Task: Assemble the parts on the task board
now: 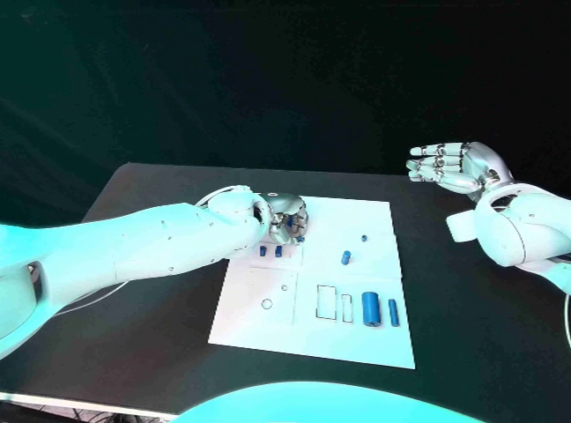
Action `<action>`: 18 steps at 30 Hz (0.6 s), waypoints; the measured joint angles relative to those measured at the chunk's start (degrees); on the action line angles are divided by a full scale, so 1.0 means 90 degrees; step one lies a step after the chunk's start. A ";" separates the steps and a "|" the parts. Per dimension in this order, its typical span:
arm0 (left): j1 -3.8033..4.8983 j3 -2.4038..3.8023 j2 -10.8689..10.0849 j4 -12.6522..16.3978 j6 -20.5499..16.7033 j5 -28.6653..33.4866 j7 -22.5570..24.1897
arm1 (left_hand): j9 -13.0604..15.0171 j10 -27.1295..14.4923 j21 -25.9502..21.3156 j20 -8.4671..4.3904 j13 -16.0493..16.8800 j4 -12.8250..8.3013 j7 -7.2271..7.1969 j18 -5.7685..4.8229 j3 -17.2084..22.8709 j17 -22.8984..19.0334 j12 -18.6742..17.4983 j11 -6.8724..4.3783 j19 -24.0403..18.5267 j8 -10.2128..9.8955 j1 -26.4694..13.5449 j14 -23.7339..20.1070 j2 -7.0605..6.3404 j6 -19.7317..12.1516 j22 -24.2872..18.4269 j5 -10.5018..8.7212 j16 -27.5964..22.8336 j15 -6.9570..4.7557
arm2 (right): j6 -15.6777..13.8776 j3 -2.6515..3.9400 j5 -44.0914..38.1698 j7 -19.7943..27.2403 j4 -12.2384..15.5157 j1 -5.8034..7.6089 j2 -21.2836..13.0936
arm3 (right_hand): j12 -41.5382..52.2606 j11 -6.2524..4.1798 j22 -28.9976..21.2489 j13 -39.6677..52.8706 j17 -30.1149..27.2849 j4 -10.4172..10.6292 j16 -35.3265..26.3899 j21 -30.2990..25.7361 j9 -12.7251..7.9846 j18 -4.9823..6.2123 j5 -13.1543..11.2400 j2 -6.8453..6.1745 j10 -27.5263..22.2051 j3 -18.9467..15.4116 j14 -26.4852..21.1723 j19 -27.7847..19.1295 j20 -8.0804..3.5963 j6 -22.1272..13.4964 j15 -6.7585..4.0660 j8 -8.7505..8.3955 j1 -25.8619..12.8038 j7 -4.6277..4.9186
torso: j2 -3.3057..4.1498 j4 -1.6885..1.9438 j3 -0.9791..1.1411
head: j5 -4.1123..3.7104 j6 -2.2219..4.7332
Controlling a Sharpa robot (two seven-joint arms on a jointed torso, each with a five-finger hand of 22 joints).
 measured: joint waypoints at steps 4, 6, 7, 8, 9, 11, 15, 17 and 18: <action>-0.0004 0.0004 0.0000 0.0002 0.0000 0.0014 0.0000 | 0.0000 -0.0010 0.0005 0.0000 0.0014 0.0052 0.0000 0.0000 -0.0017 0.0017 0.0057 -0.0010 0.0000 0.0000 -0.0044 0.0000 -0.0044 0.0000 0.0002 0.0000 0.0025 0.0000 | 0.0001 0.0000 0.0000 0.0000 -0.0001 -0.0001 0.0000 | 0.0000 0.0000 -0.0001 0.0000 -0.0002 0.0000 0.0000 0.0000 0.0000 0.0000 0.0000 0.0000 0.0000 0.0000 0.0000 0.0000 0.0000 0.0000 0.0000 0.0000 0.0000 0.0000 | 0.0000 0.0000 0.0001 | 0.0002 -0.0001; -0.0005 0.0005 -0.0001 0.0002 0.0000 0.0023 0.0000 | 0.0000 -0.0010 0.0006 0.0000 0.0017 0.0080 0.0000 0.0000 -0.0025 0.0018 0.0084 -0.0010 0.0000 0.0000 -0.0051 0.0000 -0.0050 0.0000 0.0002 0.0000 0.0025 0.0000 | 0.0001 0.0000 0.0000 0.0000 -0.0001 -0.0001 0.0000 | 0.0000 0.0000 -0.0005 0.0000 -0.0006 0.0000 0.0000 0.0000 0.0000 0.0000 0.0000 0.0000 0.0000 0.0000 0.0000 0.0000 0.0000 0.0000 0.0000 0.0000 0.0000 0.0000 | 0.0000 0.0000 0.0004 | 0.0004 -0.0001; -0.0006 0.0006 -0.0002 0.0002 0.0000 0.0028 0.0000 | 0.0000 -0.0010 0.0007 0.0000 0.0021 0.0091 -0.0006 0.0000 -0.0013 0.0026 0.0093 -0.0010 0.0000 0.0022 -0.0055 0.0000 -0.0047 0.0006 0.0002 0.0000 0.0025 0.0000 | 0.0001 0.0000 0.0000 0.0000 -0.0001 -0.0001 0.0000 | 0.0000 0.0000 -0.0010 0.0000 -0.0009 0.0000 0.0000 0.0000 0.0000 0.0000 0.0000 0.0000 0.0000 0.0000 0.0000 0.0000 0.0000 0.0000 0.0000 0.0000 0.0000 0.0000 | 0.0000 0.0000 0.0004 | 0.0005 -0.0001; -0.0007 0.0006 -0.0002 0.0002 0.0000 0.0031 0.0000 | 0.0000 -0.0010 0.0009 0.0000 0.0025 0.0096 -0.0021 0.0000 -0.0009 0.0029 0.0112 -0.0010 0.0000 0.0027 -0.0070 0.0000 -0.0031 0.0022 0.0002 0.0000 0.0025 0.0000 | 0.0001 0.0000 0.0000 0.0000 -0.0001 -0.0001 0.0000 | 0.0000 0.0000 -0.0017 0.0000 -0.0015 0.0000 0.0000 0.0000 0.0000 0.0000 0.0000 0.0000 0.0000 0.0000 0.0000 0.0000 0.0000 0.0000 0.0000 0.0000 0.0000 0.0000 | 0.0000 0.0000 0.0004 | 0.0005 -0.0001; -0.0007 0.0007 -0.0002 0.0001 0.0000 0.0034 0.0000 | -0.0001 -0.0010 0.0010 0.0000 0.0025 0.0096 -0.0016 0.0000 -0.0009 0.0033 0.0115 -0.0010 0.0000 0.0037 -0.0072 0.0000 -0.0029 0.0029 0.0001 0.0000 0.0025 0.0000 | 0.0001 0.0000 0.0000 0.0000 -0.0001 -0.0001 0.0000 | 0.0000 0.0000 -0.0019 0.0000 -0.0016 0.0000 0.0000 0.0000 0.0000 0.0000 0.0000 0.0000 0.0000 0.0000 0.0000 0.0000 0.0000 0.0000 0.0000 0.0000 0.0000 0.0000 | 0.0000 0.0000 0.0004 | 0.0005 -0.0001; -0.0009 0.0010 -0.0001 0.0000 0.0000 0.0043 -0.0001 | 0.0000 0.0040 0.0010 0.0000 0.0031 0.0135 -0.0010 0.0000 -0.0006 0.0056 0.0178 -0.0060 0.0000 0.0037 -0.0085 0.0000 -0.0016 0.0085 0.0001 0.0000 0.0050 0.0000 | 0.0001 0.0000 0.0000 0.0001 -0.0001 -0.0002 0.0001 | 0.0000 0.0000 -0.0019 0.0000 -0.0016 0.0000 0.0000 0.0000 0.0000 0.0000 0.0000 0.0000 0.0000 0.0000 0.0000 0.0000 0.0000 0.0000 0.0000 0.0000 0.0000 0.0000 | 0.0000 0.0000 0.0004 | 0.0006 -0.0001; -0.0014 0.0010 0.0000 -0.0003 -0.0002 0.0053 -0.0002 | 0.0010 0.0202 0.0031 0.0000 0.0014 0.0177 -0.0011 0.0000 0.0037 0.0076 0.0178 -0.0126 0.0000 0.0061 -0.0085 0.0048 -0.0016 0.0169 0.0001 0.0000 0.0050 -0.0048 | 0.0002 0.0000 0.0000 0.0001 -0.0002 -0.0003 0.0002 | 0.0000 0.0000 -0.0019 0.0000 -0.0016 0.0000 0.0000 0.0000 0.0000 0.0000 0.0000 0.0000 0.0000 0.0000 0.0000 0.0000 0.0000 0.0000 0.0000 0.0000 0.0000 0.0000 | 0.0000 -0.0001 0.0004 | 0.0005 -0.0001; -0.0016 0.0013 0.0001 -0.0005 -0.0005 0.0056 -0.0002 | 0.0023 0.0345 0.0003 -0.0037 -0.0093 0.0230 -0.0016 0.0000 0.0090 0.0066 0.0084 -0.0146 0.0037 0.0061 -0.0085 0.0037 -0.0016 0.0234 0.0000 0.0000 0.0050 -0.0080 | 0.0002 0.0000 0.0000 0.0001 -0.0002 -0.0003 0.0002 | 0.0000 0.0000 -0.0019 0.0000 -0.0016 0.0000 0.0000 0.0000 0.0000 0.0000 0.0000 0.0000 0.0000 0.0000 0.0000 0.0000 0.0000 0.0000 0.0000 0.0000 0.0000 0.0000 | 0.0000 -0.0001 0.0004 | 0.0000 -0.0002; -0.0018 0.0013 0.0001 -0.0005 -0.0006 0.0058 -0.0002 | 0.0030 0.0422 -0.0001 -0.0046 -0.0171 0.0255 -0.0010 0.0000 0.0118 0.0046 -0.0035 -0.0156 0.0047 0.0054 -0.0085 0.0034 -0.0016 0.0239 0.0000 0.0000 0.0050 -0.0083 | 0.0002 0.0000 0.0000 0.0001 -0.0003 -0.0003 0.0002 | 0.0000 0.0000 -0.0019 0.0000 -0.0016 0.0000 0.0000 0.0000 0.0000 0.0000 0.0000 0.0000 0.0000 0.0000 0.0000 0.0000 0.0000 0.0000 0.0000 0.0000 0.0000 0.0000 | 0.0000 -0.0001 0.0004 | -0.0001 -0.0005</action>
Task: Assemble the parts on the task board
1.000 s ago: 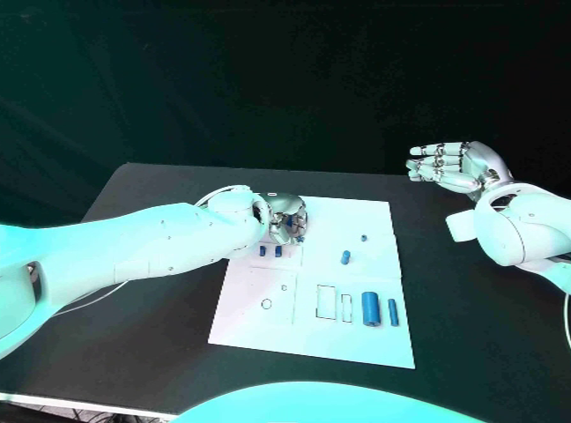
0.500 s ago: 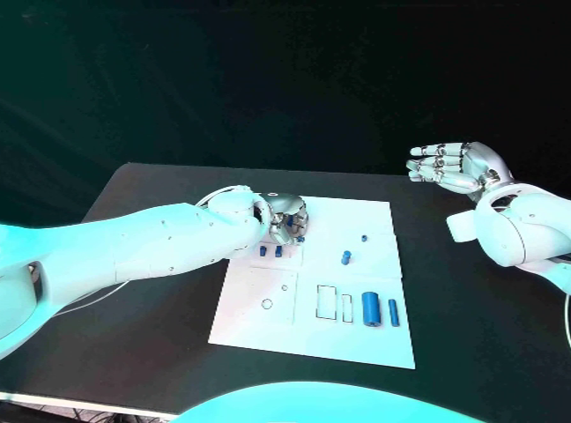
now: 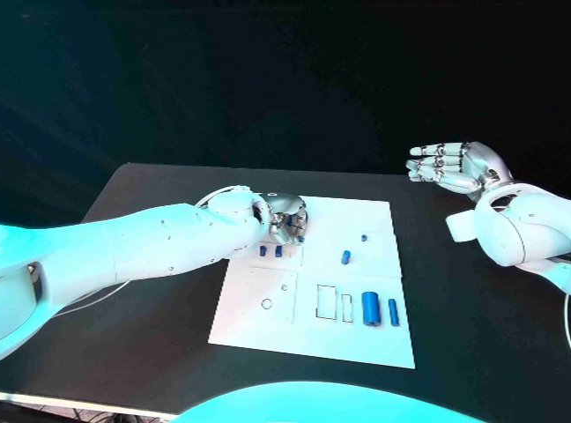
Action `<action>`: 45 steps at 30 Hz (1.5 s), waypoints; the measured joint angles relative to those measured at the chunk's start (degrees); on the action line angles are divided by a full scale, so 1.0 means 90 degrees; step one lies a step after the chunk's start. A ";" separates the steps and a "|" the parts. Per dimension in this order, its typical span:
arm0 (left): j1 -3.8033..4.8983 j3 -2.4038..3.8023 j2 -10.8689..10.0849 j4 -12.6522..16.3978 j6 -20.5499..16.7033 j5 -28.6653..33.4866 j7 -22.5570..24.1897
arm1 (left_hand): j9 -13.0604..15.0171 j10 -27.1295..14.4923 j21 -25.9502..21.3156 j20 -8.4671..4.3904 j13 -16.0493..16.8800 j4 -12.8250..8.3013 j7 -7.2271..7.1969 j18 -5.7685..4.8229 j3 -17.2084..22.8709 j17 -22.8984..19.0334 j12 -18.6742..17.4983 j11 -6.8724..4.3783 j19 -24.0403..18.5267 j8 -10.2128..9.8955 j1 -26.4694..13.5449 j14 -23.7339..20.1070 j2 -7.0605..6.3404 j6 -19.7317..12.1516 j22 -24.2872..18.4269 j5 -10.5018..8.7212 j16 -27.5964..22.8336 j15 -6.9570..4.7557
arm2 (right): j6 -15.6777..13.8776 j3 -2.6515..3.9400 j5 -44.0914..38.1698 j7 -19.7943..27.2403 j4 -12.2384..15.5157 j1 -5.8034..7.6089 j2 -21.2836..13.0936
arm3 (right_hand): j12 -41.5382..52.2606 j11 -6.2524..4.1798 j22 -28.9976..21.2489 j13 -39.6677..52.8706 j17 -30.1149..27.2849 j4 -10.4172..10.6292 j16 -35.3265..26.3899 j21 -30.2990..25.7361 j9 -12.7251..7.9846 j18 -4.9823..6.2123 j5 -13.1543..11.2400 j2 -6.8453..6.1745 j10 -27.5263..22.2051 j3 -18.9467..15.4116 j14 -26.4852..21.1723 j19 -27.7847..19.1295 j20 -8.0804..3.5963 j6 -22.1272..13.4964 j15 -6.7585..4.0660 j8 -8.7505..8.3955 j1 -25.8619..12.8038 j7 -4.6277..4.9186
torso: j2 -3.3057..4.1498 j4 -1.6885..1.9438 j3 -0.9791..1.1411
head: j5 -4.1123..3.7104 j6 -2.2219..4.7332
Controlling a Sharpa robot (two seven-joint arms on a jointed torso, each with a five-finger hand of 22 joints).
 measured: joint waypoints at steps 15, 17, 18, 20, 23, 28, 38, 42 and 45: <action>-0.0013 0.0003 0.0003 0.0000 -0.0064 0.0037 0.0016 | 0.0057 0.0539 -0.0028 -0.0056 -0.0419 -0.0009 0.0033 -0.0038 0.0130 0.0064 -0.0756 -0.0046 0.0056 -0.0167 0.0059 0.0090 -0.0059 0.0078 -0.0001 0.0000 0.0000 -0.0090 | 0.0001 0.0000 0.0000 0.0000 -0.0004 -0.0004 0.0002 | 0.0000 0.0000 0.0000 0.0000 0.0001 0.0000 0.0000 0.0000 -0.0005 0.0000 0.0000 0.0000 0.0000 0.0000 0.0000 0.0000 0.0000 0.0000 0.0000 0.0000 0.0000 0.0000 | 0.0001 -0.0001 0.0003 | -0.0010 -0.0004; -0.0013 0.0003 0.0004 0.0000 -0.0070 0.0049 0.0022 | 0.0061 0.0572 -0.0028 -0.0056 -0.0460 -0.0017 0.0033 -0.0057 0.0154 0.0064 -0.0849 -0.0013 0.0056 -0.0182 0.0059 0.0114 -0.0059 0.0078 -0.0001 0.0000 0.0000 -0.0066 | 0.0001 0.0000 0.0000 0.0000 -0.0005 -0.0004 0.0002 | 0.0000 0.0000 -0.0005 0.0000 -0.0004 -0.0003 0.0000 0.0000 -0.0005 0.0000 0.0000 0.0000 0.0000 0.0003 0.0000 0.0000 0.0000 0.0000 0.0000 0.0000 0.0000 0.0000 | 0.0001 -0.0001 0.0004 | -0.0011 -0.0002; -0.0014 0.0003 0.0005 0.0000 -0.0073 0.0055 0.0024 | 0.0061 0.0587 -0.0028 -0.0056 -0.0463 -0.0020 0.0033 -0.0059 0.0156 0.0071 -0.0878 -0.0027 0.0056 -0.0198 0.0059 0.0126 -0.0059 0.0078 -0.0001 0.0000 0.0000 -0.0078 | 0.0001 0.0000 0.0000 0.0000 -0.0005 -0.0004 0.0002 | 0.0000 0.0000 -0.0007 0.0000 -0.0006 -0.0018 0.0000 0.0000 -0.0005 0.0000 0.0000 0.0000 0.0000 0.0018 0.0000 0.0000 0.0000 0.0000 0.0000 0.0000 0.0000 0.0000 | 0.0001 0.0000 0.0004 | -0.0012 -0.0001; -0.0014 0.0005 0.0011 -0.0004 -0.0079 0.0070 0.0031 | 0.0068 0.0675 -0.0028 -0.0056 -0.0518 -0.0019 0.0034 -0.0060 0.0156 0.0089 -0.1003 -0.0025 0.0056 -0.0244 0.0059 0.0138 -0.0059 0.0076 -0.0002 0.0000 0.0000 -0.0090 | 0.0001 0.0000 0.0000 0.0000 -0.0005 -0.0004 0.0003 | 0.0000 0.0000 -0.0007 0.0000 -0.0006 -0.0018 0.0000 0.0000 -0.0005 0.0000 0.0000 0.0000 0.0000 0.0018 0.0000 0.0000 0.0000 0.0000 0.0000 0.0000 0.0000 0.0000 | 0.0001 0.0000 0.0004 | -0.0013 0.0001; -0.0015 0.0007 0.0024 -0.0014 -0.0089 0.0091 0.0048 | 0.0079 0.0766 -0.0027 -0.0056 -0.0598 -0.0039 0.0068 -0.0060 0.0176 0.0121 -0.1190 -0.0023 0.0057 -0.0291 0.0062 0.0184 -0.0062 0.0043 -0.0002 0.0000 0.0023 -0.0089 | 0.0001 0.0000 0.0000 0.0000 -0.0006 -0.0004 0.0003 | 0.0000 0.0000 -0.0007 0.0000 -0.0006 -0.0018 0.0000 0.0000 -0.0005 0.0000 0.0000 0.0000 0.0000 0.0018 0.0000 0.0000 0.0000 0.0000 0.0000 0.0000 0.0000 0.0000 | 0.0001 -0.0001 0.0004 | -0.0013 0.0001; -0.0024 0.0009 0.0053 -0.0022 -0.0104 0.0124 0.0089 | 0.0094 0.0861 -0.0030 -0.0080 -0.0655 -0.0046 0.0067 0.0006 0.0218 0.0165 -0.1357 -0.0019 0.0078 -0.0319 0.0088 0.0208 -0.0088 0.0043 -0.0011 0.0000 0.0023 -0.0069 | 0.0001 0.0000 0.0000 0.0000 -0.0006 -0.0005 0.0003 | 0.0000 0.0000 -0.0007 0.0000 -0.0005 -0.0018 0.0000 0.0000 -0.0005 0.0000 0.0000 0.0000 0.0000 0.0018 0.0000 0.0000 0.0000 0.0000 0.0000 0.0000 0.0000 0.0000 | 0.0001 -0.0002 0.0003 | -0.0013 0.0005; -0.0037 0.0006 0.0097 -0.0058 -0.0094 0.0167 0.0137 | 0.0107 0.0949 -0.0020 -0.0079 -0.0656 -0.0063 0.0067 0.0050 0.0234 0.0224 -0.1430 -0.0025 0.0077 -0.0318 0.0088 0.0263 -0.0088 0.0043 0.0020 0.0000 0.0049 -0.0078 | 0.0002 0.0000 0.0000 0.0000 -0.0002 -0.0006 -0.0001 | 0.0000 0.0000 -0.0007 0.0000 -0.0005 -0.0018 0.0000 0.0000 -0.0005 0.0000 0.0000 0.0000 0.0000 0.0018 0.0000 0.0000 0.0000 0.0000 0.0000 0.0000 0.0000 0.0000 | 0.0001 -0.0002 0.0004 | -0.0024 -0.0005; -0.0034 0.0007 0.0105 -0.0072 -0.0079 0.0151 0.0135 | 0.0124 0.0972 -0.0020 -0.0079 -0.0656 -0.0063 0.0067 0.0052 0.0234 0.0224 -0.1432 -0.0048 0.0077 -0.0318 0.0088 0.0263 -0.0088 0.0043 0.0019 0.0000 0.0049 -0.0078 | 0.0002 0.0000 0.0000 0.0000 -0.0001 -0.0006 -0.0004 | 0.0000 0.0000 -0.0007 0.0000 -0.0005 -0.0018 0.0000 0.0000 -0.0004 0.0000 0.0000 0.0000 0.0000 0.0018 0.0000 0.0000 0.0000 0.0000 0.0000 0.0000 0.0000 0.0000 | 0.0001 -0.0002 0.0004 | -0.0029 -0.0009; -0.0033 0.0007 0.0108 -0.0075 -0.0074 0.0134 0.0128 | 0.0124 0.0994 -0.0020 -0.0079 -0.0656 -0.0063 0.0069 0.0054 0.0234 0.0224 -0.1433 -0.0027 0.0077 -0.0318 0.0088 0.0263 -0.0088 0.0045 0.0027 0.0000 0.0049 -0.0078 | 0.0002 0.0000 0.0000 -0.0001 0.0000 -0.0006 -0.0005 | 0.0000 0.0000 -0.0006 0.0000 -0.0005 -0.0018 0.0000 0.0000 -0.0004 0.0000 0.0000 0.0000 0.0000 0.0018 0.0000 0.0000 0.0000 0.0000 0.0000 0.0000 0.0000 0.0000 | 0.0001 -0.0002 0.0004 | -0.0033 -0.0011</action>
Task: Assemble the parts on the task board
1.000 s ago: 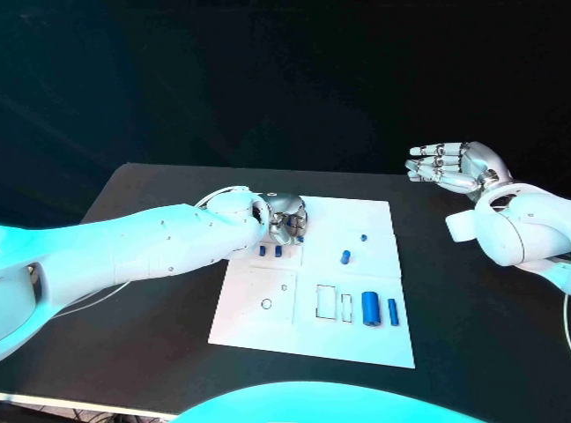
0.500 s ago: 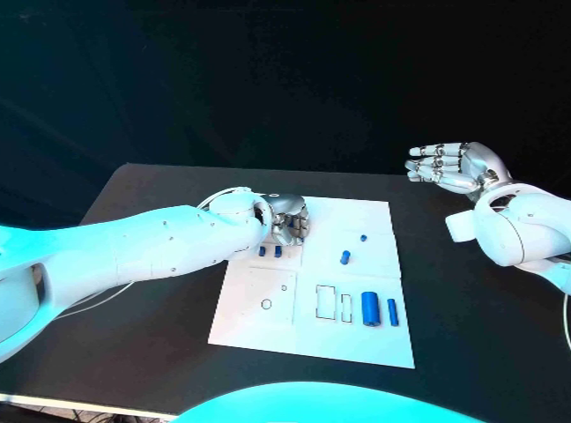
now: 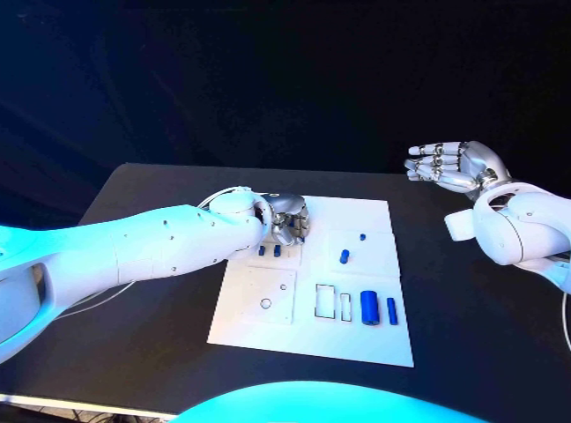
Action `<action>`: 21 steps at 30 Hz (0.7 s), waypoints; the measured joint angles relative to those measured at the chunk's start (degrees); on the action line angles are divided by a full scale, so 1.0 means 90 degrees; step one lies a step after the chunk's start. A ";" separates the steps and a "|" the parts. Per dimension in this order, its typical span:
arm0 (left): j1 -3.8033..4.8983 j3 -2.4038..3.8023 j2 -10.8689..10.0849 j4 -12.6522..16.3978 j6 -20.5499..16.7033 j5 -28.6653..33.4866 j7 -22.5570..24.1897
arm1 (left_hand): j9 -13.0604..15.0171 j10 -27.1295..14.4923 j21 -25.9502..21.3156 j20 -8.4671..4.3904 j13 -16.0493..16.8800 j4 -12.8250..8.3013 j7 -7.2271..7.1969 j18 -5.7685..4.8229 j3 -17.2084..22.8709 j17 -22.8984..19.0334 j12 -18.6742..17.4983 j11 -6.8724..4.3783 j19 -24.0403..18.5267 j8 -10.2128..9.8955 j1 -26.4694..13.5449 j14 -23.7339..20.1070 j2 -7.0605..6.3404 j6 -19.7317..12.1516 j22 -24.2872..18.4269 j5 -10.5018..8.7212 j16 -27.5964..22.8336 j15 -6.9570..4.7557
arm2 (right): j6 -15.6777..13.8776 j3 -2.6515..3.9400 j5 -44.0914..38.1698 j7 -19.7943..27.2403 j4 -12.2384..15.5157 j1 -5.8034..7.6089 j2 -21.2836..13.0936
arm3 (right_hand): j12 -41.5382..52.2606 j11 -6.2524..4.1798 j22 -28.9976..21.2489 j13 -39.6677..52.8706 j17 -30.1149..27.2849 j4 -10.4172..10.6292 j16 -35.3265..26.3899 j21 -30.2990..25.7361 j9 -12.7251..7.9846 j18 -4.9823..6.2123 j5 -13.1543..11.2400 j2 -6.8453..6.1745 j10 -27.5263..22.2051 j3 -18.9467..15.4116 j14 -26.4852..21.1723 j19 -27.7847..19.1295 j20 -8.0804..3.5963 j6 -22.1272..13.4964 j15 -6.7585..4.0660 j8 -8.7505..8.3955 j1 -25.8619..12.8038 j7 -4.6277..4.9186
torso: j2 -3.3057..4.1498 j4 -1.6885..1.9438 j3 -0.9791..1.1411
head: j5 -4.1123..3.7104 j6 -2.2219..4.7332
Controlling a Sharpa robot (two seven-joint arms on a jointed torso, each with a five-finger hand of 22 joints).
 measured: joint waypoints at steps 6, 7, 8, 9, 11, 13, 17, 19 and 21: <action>0.0000 -0.0001 -0.0002 -0.0002 0.0002 -0.0043 -0.0004 | -0.0002 0.0007 -0.0001 0.0000 0.0000 -0.0033 0.0037 0.0010 -0.0033 -0.0029 -0.0059 -0.0006 0.0000 -0.0072 0.0000 0.0000 0.0000 -0.0017 0.0000 0.0000 0.0000 0.0000 | 0.0000 0.0000 0.0000 -0.0001 0.0002 0.0000 -0.0004 | 0.0000 0.0000 0.0000 0.0000 0.0000 0.0000 0.0000 0.0000 0.0000 0.0000 0.0000 0.0000 0.0000 0.0000 0.0000 0.0000 0.0000 0.0000 0.0000 0.0000 0.0000 0.0000 | -0.0001 0.0000 -0.0004 | -0.0005 0.0011; 0.0000 -0.0001 -0.0005 -0.0001 0.0002 -0.0048 -0.0004 | -0.0006 -0.0016 -0.0001 0.0000 0.0000 -0.0036 0.0044 0.0036 -0.0036 -0.0047 -0.0061 0.0017 0.0000 -0.0112 0.0000 0.0000 0.0000 -0.0076 0.0003 0.0000 0.0000 0.0000 | 0.0000 0.0000 0.0000 -0.0001 0.0002 0.0000 -0.0006 | 0.0000 0.0000 0.0000 0.0000 0.0000 0.0000 0.0000 0.0000 0.0000 0.0001 0.0000 0.0000 0.0000 0.0000 0.0000 0.0000 0.0000 0.0000 0.0000 0.0000 0.0000 0.0000 | -0.0001 0.0000 -0.0004 | -0.0005 0.0012; 0.0000 -0.0002 -0.0007 0.0000 0.0002 -0.0051 -0.0004 | -0.0013 -0.0029 -0.0001 0.0000 0.0001 -0.0036 0.0058 0.0048 -0.0036 -0.0060 -0.0061 0.0028 0.0000 -0.0125 0.0000 0.0000 0.0000 -0.0113 0.0014 0.0000 0.0000 0.0000 | 0.0000 0.0000 0.0000 -0.0001 0.0002 0.0000 -0.0007 | 0.0000 0.0000 0.0000 0.0000 0.0000 0.0000 0.0000 0.0000 0.0000 0.0000 0.0000 0.0000 0.0000 0.0000 0.0000 0.0000 0.0000 0.0000 0.0000 0.0000 0.0000 0.0000 | -0.0001 0.0000 -0.0004 | -0.0006 0.0013; 0.0000 -0.0002 -0.0009 0.0003 0.0001 -0.0054 -0.0004 | -0.0023 -0.0064 -0.0001 0.0000 0.0001 -0.0050 0.0064 0.0048 -0.0054 -0.0079 -0.0061 0.0038 0.0000 -0.0164 -0.0018 -0.0008 -0.0018 -0.0179 0.0015 0.0000 0.0000 0.0008 | 0.0000 0.0000 0.0000 -0.0001 0.0003 0.0000 -0.0007 | 0.0000 0.0000 0.0000 0.0000 0.0000 0.0000 0.0000 0.0000 0.0000 0.0000 0.0000 0.0000 0.0000 0.0000 0.0000 0.0000 0.0000 0.0000 0.0000 0.0000 0.0000 0.0000 | -0.0001 0.0000 -0.0004 | -0.0009 0.0013; 0.0000 -0.0003 -0.0012 0.0008 0.0000 -0.0059 -0.0003 | -0.0037 -0.0087 -0.0001 0.0000 0.0002 -0.0036 0.0067 0.0050 -0.0109 -0.0130 -0.0061 0.0015 0.0000 -0.0221 -0.0043 -0.0051 -0.0043 -0.0258 0.0016 0.0000 0.0000 0.0051 | 0.0000 0.0000 0.0000 -0.0001 0.0003 0.0000 -0.0008 | 0.0000 0.0000 0.0000 0.0000 0.0000 0.0000 0.0000 0.0000 0.0000 0.0000 0.0000 0.0000 0.0000 0.0000 0.0000 0.0000 0.0000 0.0000 0.0000 0.0000 0.0000 0.0000 | 0.0000 0.0000 -0.0006 | -0.0010 0.0014; -0.0001 -0.0003 -0.0015 0.0011 -0.0002 -0.0062 -0.0001 | -0.0043 -0.0121 0.0000 0.0041 0.0004 -0.0018 0.0055 0.0053 -0.0143 -0.0197 -0.0061 -0.0016 -0.0005 -0.0234 -0.0059 -0.0082 -0.0058 -0.0289 0.0016 0.0000 0.0000 0.0082 | 0.0000 0.0000 0.0000 -0.0002 0.0003 0.0000 -0.0008 | 0.0000 0.0000 0.0000 0.0000 0.0000 0.0000 0.0000 0.0000 0.0000 0.0000 0.0000 0.0000 0.0000 0.0000 0.0000 0.0000 0.0000 0.0000 0.0000 0.0000 0.0000 0.0000 | 0.0000 0.0000 -0.0007 | -0.0010 0.0015; -0.0001 -0.0003 -0.0020 0.0019 -0.0003 -0.0068 0.0000 | -0.0057 -0.0146 0.0000 0.0047 0.0008 -0.0036 0.0055 0.0054 -0.0160 -0.0207 -0.0061 -0.0017 0.0000 -0.0235 -0.0059 -0.0082 -0.0058 -0.0290 0.0009 0.0000 0.0000 0.0082 | 0.0000 0.0000 0.0000 -0.0002 0.0004 0.0000 -0.0009 | 0.0000 0.0000 -0.0012 0.0000 -0.0010 0.0000 0.0000 0.0000 0.0000 0.0000 0.0000 0.0018 0.0000 0.0000 0.0000 0.0000 0.0000 0.0000 0.0000 0.0000 -0.0018 0.0000 | 0.0000 0.0001 -0.0009 | -0.0011 0.0016; -0.0001 -0.0003 -0.0022 0.0022 -0.0003 -0.0070 0.0000 | -0.0055 -0.0147 0.0000 0.0047 0.0009 -0.0019 0.0055 0.0053 -0.0178 -0.0213 -0.0061 -0.0017 0.0000 -0.0235 -0.0059 -0.0082 -0.0058 -0.0290 0.0009 0.0000 0.0000 0.0082 | 0.0000 0.0000 0.0000 -0.0002 0.0004 0.0000 -0.0009 | 0.0000 0.0000 -0.0012 0.0000 -0.0010 0.0000 0.0000 0.0000 0.0001 0.0000 0.0000 0.0018 0.0000 0.0000 0.0000 0.0000 0.0000 0.0000 0.0000 0.0000 -0.0018 0.0000 | 0.0000 0.0002 -0.0009 | -0.0012 0.0016; -0.0001 -0.0003 -0.0023 0.0026 -0.0003 -0.0070 0.0000 | -0.0045 -0.0156 0.0000 0.0047 0.0008 -0.0018 0.0055 0.0053 -0.0178 -0.0213 -0.0061 -0.0008 0.0000 -0.0235 -0.0059 -0.0082 -0.0058 -0.0290 0.0009 0.0000 0.0000 0.0082 | 0.0000 0.0000 0.0000 -0.0002 0.0004 0.0000 -0.0008 | 0.0000 0.0000 -0.0012 0.0000 -0.0010 0.0000 0.0000 0.0000 0.0001 0.0000 0.0000 0.0026 0.0000 0.0000 0.0000 0.0000 0.0000 0.0000 0.0000 0.0000 -0.0026 0.0000 | 0.0000 0.0004 -0.0009 | -0.0012 0.0013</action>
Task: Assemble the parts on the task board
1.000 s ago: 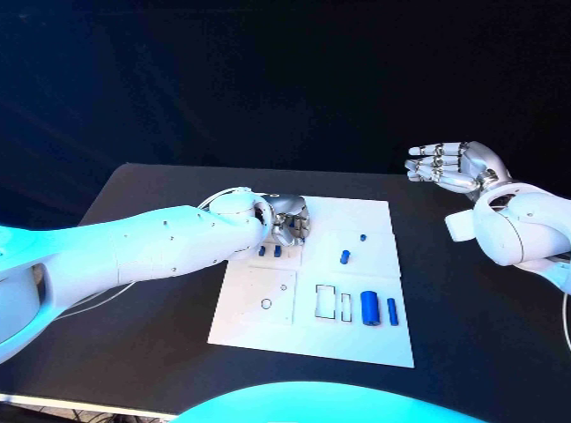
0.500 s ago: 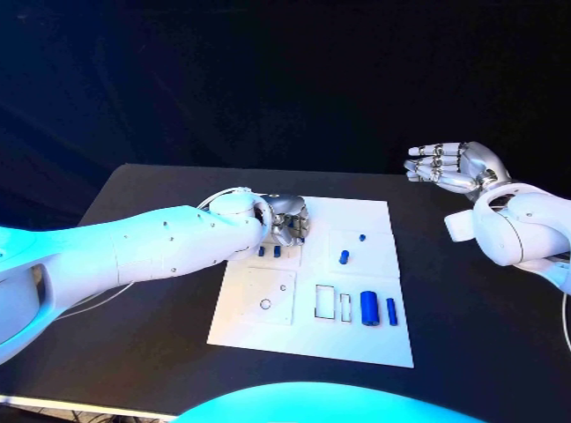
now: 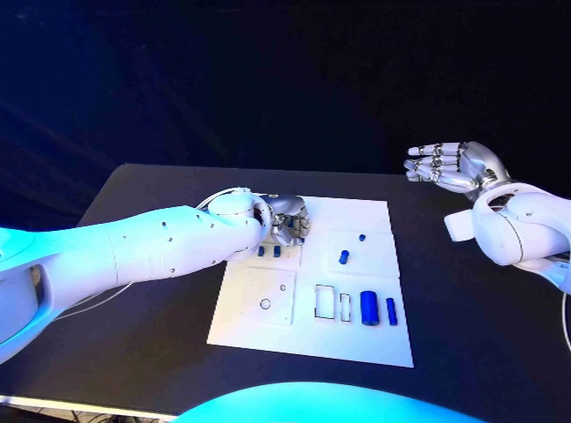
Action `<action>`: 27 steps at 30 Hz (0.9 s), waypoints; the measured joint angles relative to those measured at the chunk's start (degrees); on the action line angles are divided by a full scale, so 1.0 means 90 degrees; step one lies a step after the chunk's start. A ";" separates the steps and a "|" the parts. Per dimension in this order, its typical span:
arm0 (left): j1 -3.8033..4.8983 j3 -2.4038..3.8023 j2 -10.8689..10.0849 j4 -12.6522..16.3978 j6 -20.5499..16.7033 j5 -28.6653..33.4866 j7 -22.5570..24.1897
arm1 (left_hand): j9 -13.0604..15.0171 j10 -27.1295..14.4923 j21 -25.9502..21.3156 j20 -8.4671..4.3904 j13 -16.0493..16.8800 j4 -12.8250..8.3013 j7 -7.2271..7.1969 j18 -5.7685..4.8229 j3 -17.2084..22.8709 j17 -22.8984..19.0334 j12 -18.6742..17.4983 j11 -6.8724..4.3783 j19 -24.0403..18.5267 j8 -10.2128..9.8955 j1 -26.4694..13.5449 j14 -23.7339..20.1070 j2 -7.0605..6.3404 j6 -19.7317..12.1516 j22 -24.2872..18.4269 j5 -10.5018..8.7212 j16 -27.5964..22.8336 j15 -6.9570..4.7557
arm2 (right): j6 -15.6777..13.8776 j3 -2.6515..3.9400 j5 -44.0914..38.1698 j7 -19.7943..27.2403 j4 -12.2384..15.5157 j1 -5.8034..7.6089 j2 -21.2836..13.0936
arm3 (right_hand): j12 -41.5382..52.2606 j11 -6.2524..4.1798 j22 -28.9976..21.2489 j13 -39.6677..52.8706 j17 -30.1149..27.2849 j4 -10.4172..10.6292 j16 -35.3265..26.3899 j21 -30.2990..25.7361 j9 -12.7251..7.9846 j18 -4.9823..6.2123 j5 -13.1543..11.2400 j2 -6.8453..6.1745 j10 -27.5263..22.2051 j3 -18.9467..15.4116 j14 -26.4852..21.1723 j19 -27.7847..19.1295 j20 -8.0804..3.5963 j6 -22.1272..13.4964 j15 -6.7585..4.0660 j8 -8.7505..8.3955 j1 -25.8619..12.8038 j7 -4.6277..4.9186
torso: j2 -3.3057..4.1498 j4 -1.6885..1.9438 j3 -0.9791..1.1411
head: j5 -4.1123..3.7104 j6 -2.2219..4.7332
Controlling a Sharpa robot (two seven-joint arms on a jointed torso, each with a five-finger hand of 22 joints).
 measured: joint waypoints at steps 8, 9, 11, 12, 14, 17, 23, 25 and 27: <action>-0.0002 -0.0001 -0.0026 0.0033 0.0001 -0.0002 0.0000 | 0.0058 -0.0043 0.0000 0.0000 0.0005 -0.0038 -0.0022 0.0000 0.0003 -0.0003 0.0000 0.0024 0.0000 0.0057 0.0068 0.0000 0.0075 0.0211 -0.0006 0.0000 0.0000 0.0000 | 0.0000 0.0000 0.0000 0.0000 -0.0003 0.0000 0.0001 | 0.0000 0.0000 0.0000 0.0000 0.0000 0.0000 0.0000 0.0000 0.0000 0.0000 0.0000 0.0000 0.0000 0.0000 0.0000 0.0000 0.0000 0.0000 0.0000 0.0000 0.0000 0.0000 | -0.0002 -0.0001 0.0001 | 0.0002 -0.0001; -0.0002 -0.0002 -0.0031 0.0038 0.0001 -0.0002 0.0000 | 0.0058 -0.0043 0.0000 0.0000 0.0005 -0.0056 -0.0022 0.0001 0.0022 -0.0001 -0.0001 0.0024 0.0000 0.0057 0.0073 0.0000 0.0080 0.0211 -0.0006 0.0010 0.0000 0.0000 | 0.0000 0.0000 0.0000 0.0000 -0.0003 0.0000 0.0001 | 0.0000 0.0000 0.0000 0.0000 0.0001 0.0000 0.0000 0.0000 0.0000 0.0000 0.0000 0.0000 0.0000 0.0000 0.0000 0.0000 0.0000 0.0000 0.0000 0.0000 0.0000 0.0000 | -0.0002 -0.0002 0.0002 | 0.0005 -0.0001; -0.0003 -0.0002 -0.0041 0.0049 0.0001 -0.0002 0.0001 | 0.0058 -0.0046 0.0000 0.0000 0.0040 -0.0073 -0.0022 0.0001 0.0039 0.0004 -0.0038 0.0024 0.0000 0.0057 0.0073 0.0000 0.0080 0.0211 -0.0006 0.0026 0.0000 0.0000 | 0.0000 0.0000 0.0000 0.0000 -0.0004 0.0000 0.0000 | 0.0000 0.0000 0.0000 0.0000 0.0001 0.0000 0.0000 0.0000 0.0000 0.0000 0.0000 0.0000 0.0000 0.0000 0.0000 0.0000 0.0000 0.0000 0.0000 0.0000 0.0000 0.0000 | -0.0002 -0.0002 0.0004 | 0.0005 0.0004; -0.0003 -0.0002 -0.0043 0.0051 0.0001 -0.0002 0.0001 | 0.0058 -0.0046 0.0000 0.0000 0.0040 -0.0073 -0.0022 0.0001 0.0039 0.0004 -0.0039 0.0024 0.0000 0.0057 0.0073 0.0000 0.0080 0.0211 -0.0006 0.0026 0.0000 0.0000 | 0.0001 0.0000 0.0000 0.0000 -0.0004 0.0000 0.0000 | 0.0000 0.0000 0.0000 0.0000 0.0001 0.0000 0.0000 0.0000 0.0000 0.0000 0.0000 0.0000 0.0000 0.0000 0.0000 0.0000 0.0000 0.0000 0.0000 0.0000 0.0000 0.0000 | -0.0002 -0.0002 0.0004 | 0.0006 0.0006; -0.0003 -0.0002 -0.0048 0.0055 0.0001 -0.0002 0.0003 | 0.0058 -0.0047 0.0000 0.0000 0.0042 -0.0081 -0.0009 0.0004 0.0047 0.0004 -0.0057 0.0025 0.0000 0.0057 0.0073 0.0000 0.0080 0.0224 -0.0005 0.0026 0.0000 0.0000 | 0.0001 0.0000 0.0000 0.0000 -0.0005 0.0000 -0.0001 | 0.0000 0.0000 0.0000 0.0000 0.0001 0.0000 0.0000 0.0000 0.0000 0.0000 0.0000 0.0000 0.0000 0.0000 0.0000 0.0000 0.0000 0.0000 0.0000 0.0000 0.0000 0.0000 | -0.0002 -0.0002 0.0004 | 0.0006 0.0011; -0.0004 -0.0002 -0.0053 0.0063 0.0001 -0.0002 0.0004 | 0.0058 -0.0058 0.0000 -0.0001 0.0042 -0.0081 -0.0001 0.0004 0.0047 0.0000 -0.0059 0.0036 0.0000 0.0057 0.0073 0.0000 0.0080 0.0233 -0.0003 0.0026 0.0000 0.0000 | 0.0001 0.0000 0.0000 0.0000 -0.0005 0.0000 -0.0002 | 0.0000 0.0000 0.0001 0.0000 0.0001 0.0000 0.0000 0.0000 0.0000 0.0000 0.0000 -0.0001 0.0000 0.0000 0.0000 0.0000 0.0000 0.0000 0.0000 0.0000 0.0000 0.0000 | -0.0002 -0.0002 0.0004 | 0.0007 0.0013; -0.0005 -0.0002 -0.0064 0.0079 -0.0001 -0.0002 0.0004 | 0.0058 -0.0082 0.0001 -0.0001 0.0061 -0.0081 -0.0001 0.0004 0.0046 -0.0008 -0.0060 0.0057 -0.0001 0.0057 0.0073 0.0000 0.0080 0.0232 0.0002 0.0026 0.0000 0.0000 | 0.0002 0.0000 0.0000 0.0000 -0.0007 0.0000 -0.0002 | 0.0000 0.0000 0.0001 0.0000 0.0001 0.0000 0.0000 0.0000 0.0000 0.0000 0.0000 -0.0001 0.0000 0.0000 0.0000 0.0000 0.0000 0.0000 0.0000 0.0000 0.0001 0.0000 | -0.0002 -0.0001 0.0003 | 0.0006 0.0013; -0.0005 -0.0002 -0.0067 0.0084 -0.0001 -0.0002 0.0004 | 0.0057 -0.0092 0.0000 -0.0001 0.0063 -0.0081 -0.0001 0.0004 0.0047 -0.0008 -0.0061 0.0050 -0.0001 0.0057 0.0073 0.0000 0.0080 0.0232 0.0002 0.0026 0.0000 0.0000 | 0.0002 0.0000 0.0000 0.0000 -0.0008 0.0000 -0.0001 | 0.0000 0.0000 0.0001 0.0000 0.0001 0.0000 0.0000 0.0000 0.0000 0.0000 0.0000 -0.0001 0.0000 0.0000 0.0000 0.0000 0.0000 0.0000 0.0000 0.0000 0.0001 0.0000 | -0.0002 -0.0001 0.0002 | 0.0006 0.0013; -0.0005 -0.0002 -0.0069 0.0088 -0.0001 0.0000 0.0002 | 0.0057 -0.0112 0.0001 -0.0001 0.0080 -0.0081 -0.0001 0.0005 0.0046 -0.0008 -0.0061 0.0069 -0.0001 0.0057 0.0073 0.0000 0.0080 0.0232 0.0003 0.0027 0.0000 0.0000 | 0.0002 0.0000 0.0000 0.0000 -0.0008 0.0000 0.0000 | 0.0000 0.0000 0.0001 0.0000 0.0001 0.0000 0.0000 0.0000 0.0001 0.0000 0.0000 -0.0001 0.0000 0.0000 0.0000 0.0000 0.0000 0.0000 0.0000 0.0000 0.0001 0.0000 | -0.0002 -0.0001 0.0002 | 0.0006 0.0013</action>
